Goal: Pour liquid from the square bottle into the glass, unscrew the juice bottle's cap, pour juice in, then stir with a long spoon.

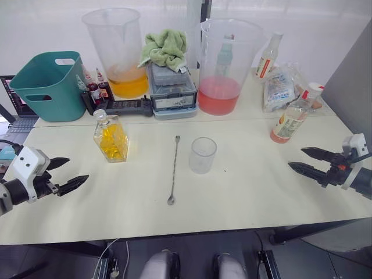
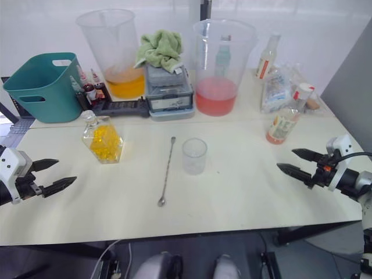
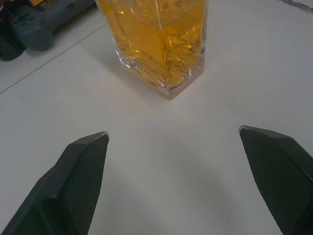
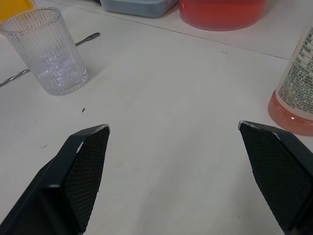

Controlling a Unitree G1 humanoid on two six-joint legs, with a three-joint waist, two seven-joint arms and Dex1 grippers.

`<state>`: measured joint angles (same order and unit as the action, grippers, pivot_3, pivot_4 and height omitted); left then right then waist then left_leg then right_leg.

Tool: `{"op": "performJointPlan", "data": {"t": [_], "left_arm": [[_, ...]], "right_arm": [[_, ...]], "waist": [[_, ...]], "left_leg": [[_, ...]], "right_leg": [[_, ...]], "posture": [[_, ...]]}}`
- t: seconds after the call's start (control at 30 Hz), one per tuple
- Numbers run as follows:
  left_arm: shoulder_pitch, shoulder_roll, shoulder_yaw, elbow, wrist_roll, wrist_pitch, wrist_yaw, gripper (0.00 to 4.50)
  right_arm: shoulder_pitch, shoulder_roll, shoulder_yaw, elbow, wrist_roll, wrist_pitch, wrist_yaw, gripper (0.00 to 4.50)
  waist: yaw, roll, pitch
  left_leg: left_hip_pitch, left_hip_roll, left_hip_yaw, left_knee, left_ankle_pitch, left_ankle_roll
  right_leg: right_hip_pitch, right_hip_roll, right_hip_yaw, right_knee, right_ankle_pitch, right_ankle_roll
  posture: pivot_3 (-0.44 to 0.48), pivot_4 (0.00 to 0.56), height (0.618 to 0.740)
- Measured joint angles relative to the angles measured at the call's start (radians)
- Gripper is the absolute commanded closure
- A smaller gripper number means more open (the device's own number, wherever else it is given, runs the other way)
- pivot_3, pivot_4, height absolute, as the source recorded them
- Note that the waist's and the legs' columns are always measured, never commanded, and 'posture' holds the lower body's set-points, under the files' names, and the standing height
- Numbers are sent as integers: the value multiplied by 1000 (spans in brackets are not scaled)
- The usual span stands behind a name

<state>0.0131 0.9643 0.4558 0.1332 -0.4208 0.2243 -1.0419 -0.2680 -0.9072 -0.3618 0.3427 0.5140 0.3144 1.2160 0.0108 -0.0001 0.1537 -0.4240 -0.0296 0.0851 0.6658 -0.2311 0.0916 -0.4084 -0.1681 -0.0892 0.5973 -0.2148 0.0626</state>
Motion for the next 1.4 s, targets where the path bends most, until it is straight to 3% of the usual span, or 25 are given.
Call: {"op": "performJointPlan", "data": {"t": [0.07,0.4,0.5,0.57,0.73,0.87,1.0,1.17,1.4], "left_arm": [[3,-4,3,-2,-4,4,3,0],[170,-209,157,-245,-140,102,111,0],[268,-330,191,-400,-160,105,202,0],[329,-424,193,-488,-162,103,271,0],[404,-560,180,-623,-136,80,405,0],[432,-722,64,-732,-85,64,549,0],[400,-779,-26,-753,-11,48,653,0],[248,-818,-123,-737,88,35,781,0],[73,-806,-150,-612,135,83,883,0]], "right_arm": [[-2,0,1,0,0,1,1,24],[-174,-15,121,-184,82,172,119,24],[-276,-15,192,-214,117,254,181,24],[-346,-9,231,-234,139,299,221,24],[-444,23,284,-249,166,351,269,24],[-471,46,323,-264,175,374,295,24],[-482,48,334,-295,182,408,300,24],[-480,-1,335,-336,197,439,312,24],[-412,-60,295,-406,238,505,283,24]], "waist": [[0,0,0],[-3,0,1],[-4,-1,1],[-2,-1,2],[14,-5,3],[27,-5,3],[34,-6,3],[37,-7,3],[35,-7,3]], "left_leg": [[0,0,0,0,0,0],[0,6,5,0,0,0],[0,5,6,0,-1,2],[0,5,6,0,-3,4],[-1,4,5,1,-4,7],[-1,3,7,4,-7,11],[-2,3,7,6,-7,11],[-6,5,6,13,-9,14],[-8,5,7,14,-6,10]], "right_leg": [[0,0,0,0,0,0],[0,-3,-3,-1,3,-3],[-2,-6,-3,-2,4,-3],[-2,-7,-4,-2,4,-3],[-2,-9,-7,-3,5,-4],[-1,-10,-6,-3,7,-1],[-1,-8,-7,-3,8,-1],[-1,-2,-7,-3,10,0],[1,-1,-7,-2,11,1]], "posture": [[0,150,740],[0,150,740],[0,150,740],[0,150,740],[0,150,740],[0,150,740],[0,150,740],[0,150,740],[0,150,740]]}}
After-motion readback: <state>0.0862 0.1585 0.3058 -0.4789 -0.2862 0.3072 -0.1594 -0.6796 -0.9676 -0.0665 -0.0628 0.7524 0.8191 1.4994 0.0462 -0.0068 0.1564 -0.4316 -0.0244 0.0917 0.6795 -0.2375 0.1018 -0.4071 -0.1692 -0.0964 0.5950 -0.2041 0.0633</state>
